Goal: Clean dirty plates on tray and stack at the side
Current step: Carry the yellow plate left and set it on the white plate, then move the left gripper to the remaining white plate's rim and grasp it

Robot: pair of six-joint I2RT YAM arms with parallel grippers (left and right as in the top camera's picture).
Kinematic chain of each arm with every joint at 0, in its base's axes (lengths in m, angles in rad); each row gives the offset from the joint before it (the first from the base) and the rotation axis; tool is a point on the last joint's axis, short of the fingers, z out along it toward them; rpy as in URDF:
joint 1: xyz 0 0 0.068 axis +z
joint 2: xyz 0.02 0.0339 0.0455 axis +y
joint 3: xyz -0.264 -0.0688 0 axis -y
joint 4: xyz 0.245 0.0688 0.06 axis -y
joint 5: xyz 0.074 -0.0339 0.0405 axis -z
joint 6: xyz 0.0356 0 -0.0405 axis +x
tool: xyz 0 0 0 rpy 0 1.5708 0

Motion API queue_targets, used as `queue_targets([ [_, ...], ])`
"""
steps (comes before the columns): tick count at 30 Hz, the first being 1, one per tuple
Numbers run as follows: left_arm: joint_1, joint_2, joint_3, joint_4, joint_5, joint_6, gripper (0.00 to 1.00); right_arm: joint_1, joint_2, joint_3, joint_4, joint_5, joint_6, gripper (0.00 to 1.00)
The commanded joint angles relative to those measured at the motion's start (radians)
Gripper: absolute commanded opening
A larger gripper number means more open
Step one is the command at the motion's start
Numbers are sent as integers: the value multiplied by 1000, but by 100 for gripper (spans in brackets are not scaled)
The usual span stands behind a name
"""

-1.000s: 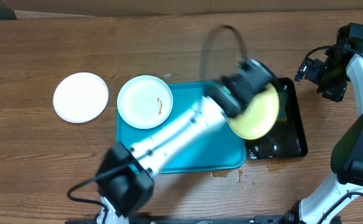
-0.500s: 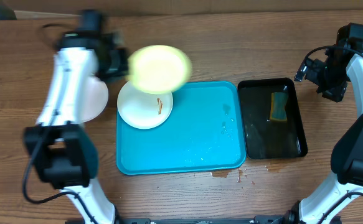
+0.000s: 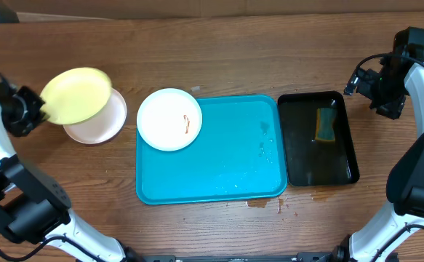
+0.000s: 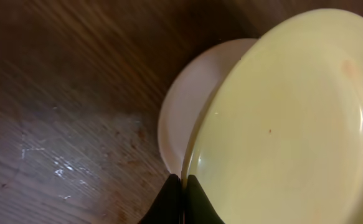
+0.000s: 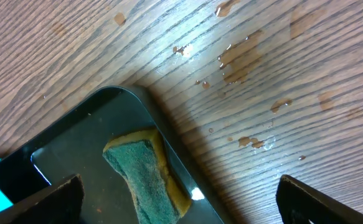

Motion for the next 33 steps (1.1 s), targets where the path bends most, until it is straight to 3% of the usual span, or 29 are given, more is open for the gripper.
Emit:
queue_targets([
  [1, 3, 8, -73, 46, -43, -53, 4, 1, -29, 13, 2, -5, 3, 100],
  [8, -24, 8, -218, 197, 18, -64, 4, 1, -29, 13, 2, -5, 3, 100],
  [15, -39, 9, -246, 235, 17, -63, 6, 1, -29, 13, 2, -5, 3, 100],
  [17, -39, 8, -246, 235, 18, -63, 13, 1, -29, 13, 2, -5, 3, 100],
  [19, -39, 9, -246, 235, 18, -63, 44, 1, -29, 13, 2, -5, 3, 100],
  [22, -39, 9, -246, 233, 18, -63, 62, 1, -29, 13, 2, -5, 3, 100],
  [27, -48, 8, -247, 194, 86, -35, 61, 1, -29, 13, 2, -5, 3, 100],
  [33, -129, 8, -247, 104, 246, 101, 61, 1, -29, 13, 2, -5, 3, 100],
])
